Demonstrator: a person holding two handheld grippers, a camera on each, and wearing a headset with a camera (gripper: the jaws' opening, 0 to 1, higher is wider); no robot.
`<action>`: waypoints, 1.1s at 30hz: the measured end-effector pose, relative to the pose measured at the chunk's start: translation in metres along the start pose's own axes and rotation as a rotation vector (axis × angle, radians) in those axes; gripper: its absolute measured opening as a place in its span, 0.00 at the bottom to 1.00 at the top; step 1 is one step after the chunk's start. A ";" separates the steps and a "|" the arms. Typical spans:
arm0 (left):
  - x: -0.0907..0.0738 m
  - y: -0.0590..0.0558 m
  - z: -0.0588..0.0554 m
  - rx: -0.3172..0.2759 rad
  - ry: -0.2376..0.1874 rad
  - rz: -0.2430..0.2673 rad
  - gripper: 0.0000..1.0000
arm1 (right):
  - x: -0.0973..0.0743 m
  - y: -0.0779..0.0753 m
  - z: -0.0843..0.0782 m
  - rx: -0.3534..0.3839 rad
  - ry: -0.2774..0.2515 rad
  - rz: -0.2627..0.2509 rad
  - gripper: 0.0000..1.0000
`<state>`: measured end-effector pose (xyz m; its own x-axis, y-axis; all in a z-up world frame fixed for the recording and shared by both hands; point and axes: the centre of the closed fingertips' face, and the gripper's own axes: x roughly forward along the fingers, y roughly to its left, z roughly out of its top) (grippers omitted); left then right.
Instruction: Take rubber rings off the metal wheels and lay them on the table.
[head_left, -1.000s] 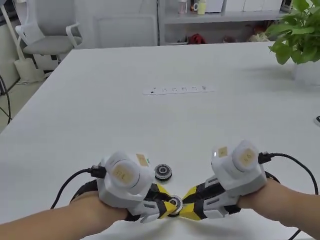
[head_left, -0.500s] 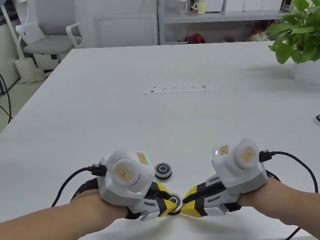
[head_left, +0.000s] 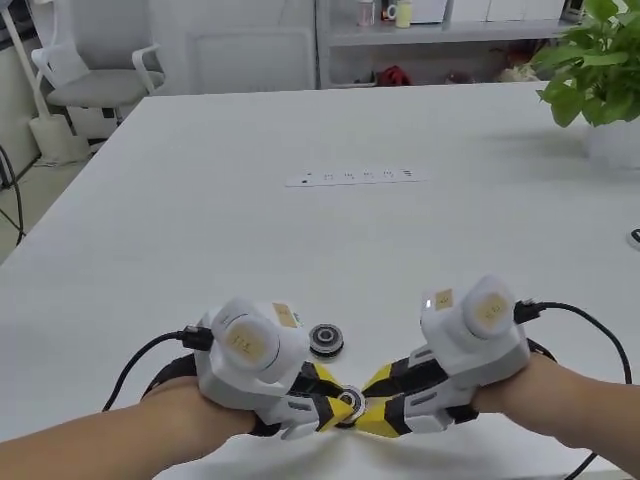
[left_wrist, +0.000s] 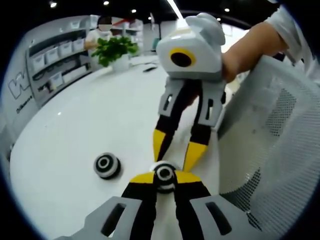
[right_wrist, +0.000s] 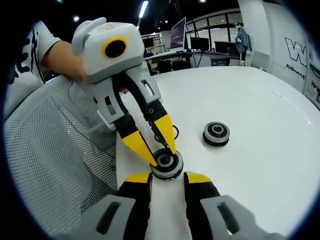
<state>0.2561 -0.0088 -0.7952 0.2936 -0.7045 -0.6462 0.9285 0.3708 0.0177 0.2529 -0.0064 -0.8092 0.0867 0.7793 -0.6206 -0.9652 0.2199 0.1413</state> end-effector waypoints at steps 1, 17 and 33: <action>0.000 0.000 0.000 0.002 0.000 0.000 0.13 | 0.001 0.000 0.000 -0.001 0.000 0.001 0.24; 0.000 0.000 0.000 -0.002 -0.003 0.000 0.13 | -0.001 0.000 -0.003 0.023 0.007 0.004 0.17; 0.000 0.000 0.000 -0.013 -0.007 0.000 0.13 | -0.002 0.000 -0.005 0.038 0.009 0.010 0.14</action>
<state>0.2556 -0.0089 -0.7957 0.2954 -0.7083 -0.6411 0.9255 0.3786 0.0082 0.2514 -0.0102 -0.8117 0.0752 0.7762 -0.6260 -0.9559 0.2349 0.1765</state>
